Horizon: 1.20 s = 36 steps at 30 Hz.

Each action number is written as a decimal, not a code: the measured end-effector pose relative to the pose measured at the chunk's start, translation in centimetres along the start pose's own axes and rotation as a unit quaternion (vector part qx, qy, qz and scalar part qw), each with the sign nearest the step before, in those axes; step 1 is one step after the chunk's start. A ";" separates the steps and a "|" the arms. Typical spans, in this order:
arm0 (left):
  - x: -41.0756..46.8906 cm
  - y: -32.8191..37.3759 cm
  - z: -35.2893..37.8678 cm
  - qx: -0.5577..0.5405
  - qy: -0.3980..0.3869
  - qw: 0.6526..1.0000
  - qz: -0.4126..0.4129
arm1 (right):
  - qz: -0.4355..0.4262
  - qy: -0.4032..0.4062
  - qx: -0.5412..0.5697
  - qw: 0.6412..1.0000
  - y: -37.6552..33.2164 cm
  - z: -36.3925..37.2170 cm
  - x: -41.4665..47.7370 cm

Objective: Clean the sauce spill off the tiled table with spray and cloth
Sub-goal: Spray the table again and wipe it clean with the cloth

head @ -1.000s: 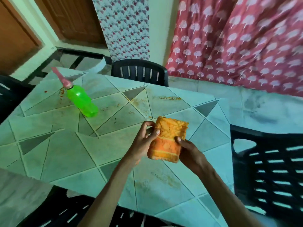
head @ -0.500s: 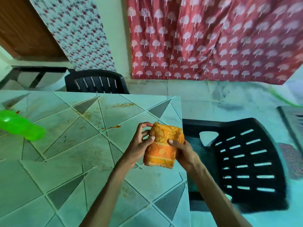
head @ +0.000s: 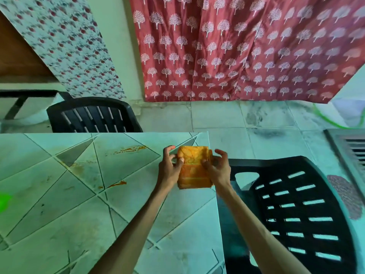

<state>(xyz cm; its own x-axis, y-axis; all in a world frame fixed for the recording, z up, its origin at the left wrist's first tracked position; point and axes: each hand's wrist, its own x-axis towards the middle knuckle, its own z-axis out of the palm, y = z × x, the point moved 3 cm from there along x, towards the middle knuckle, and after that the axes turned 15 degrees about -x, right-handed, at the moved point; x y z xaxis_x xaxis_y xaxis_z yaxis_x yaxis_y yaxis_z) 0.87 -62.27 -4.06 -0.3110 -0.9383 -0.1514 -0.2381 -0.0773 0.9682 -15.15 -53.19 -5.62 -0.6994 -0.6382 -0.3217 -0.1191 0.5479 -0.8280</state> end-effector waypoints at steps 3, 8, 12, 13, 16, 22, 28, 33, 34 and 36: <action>6.4 -0.2 0.9 0.016 -0.007 1.000 0.001 | -0.025 0.029 -0.010 0.999 -2.1 1.5 4.9; 12.7 -2.2 3.0 0.086 -0.054 0.995 0.000 | -0.032 0.080 -0.169 0.982 -2.2 4.0 10.7; 12.5 -3.4 1.8 0.241 -0.018 0.962 0.123 | -0.120 0.169 -0.370 0.905 -2.3 4.9 10.9; 12.1 -4.1 1.2 0.276 -0.014 0.948 0.156 | -0.160 0.169 -0.381 0.895 -2.6 5.3 10.7; 11.6 -7.1 -0.2 0.361 -0.050 0.911 0.192 | -0.215 0.052 -0.479 0.849 -2.6 7.9 11.2; 11.4 -11.8 -0.9 0.424 -0.098 0.877 0.202 | -0.208 0.013 -0.560 0.802 0.4 10.8 12.1; 11.5 -11.7 -0.7 0.424 -0.084 0.879 0.199 | -0.218 0.013 -0.579 0.786 4.4 7.3 4.8; 11.4 -11.7 -0.6 0.427 -0.085 0.876 0.206 | -0.175 -0.005 -0.532 0.828 1.9 7.5 11.6; 11.3 -11.7 -0.8 0.428 -0.080 0.876 0.208 | -0.163 -0.014 -0.522 0.837 0.6 8.4 13.7; 11.4 -11.8 -0.9 0.437 -0.075 0.871 0.213 | -0.151 -0.009 -0.524 0.838 -0.8 10.0 16.0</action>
<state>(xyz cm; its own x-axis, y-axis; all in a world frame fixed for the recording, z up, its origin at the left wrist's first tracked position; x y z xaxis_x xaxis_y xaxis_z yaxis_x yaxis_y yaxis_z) 0.93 -72.34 -17.02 -0.6437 -0.7593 0.0953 -0.6610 0.6144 0.4308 -19.18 -69.30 -14.67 -0.5156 -0.8365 -0.1857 -0.8495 0.5274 -0.0171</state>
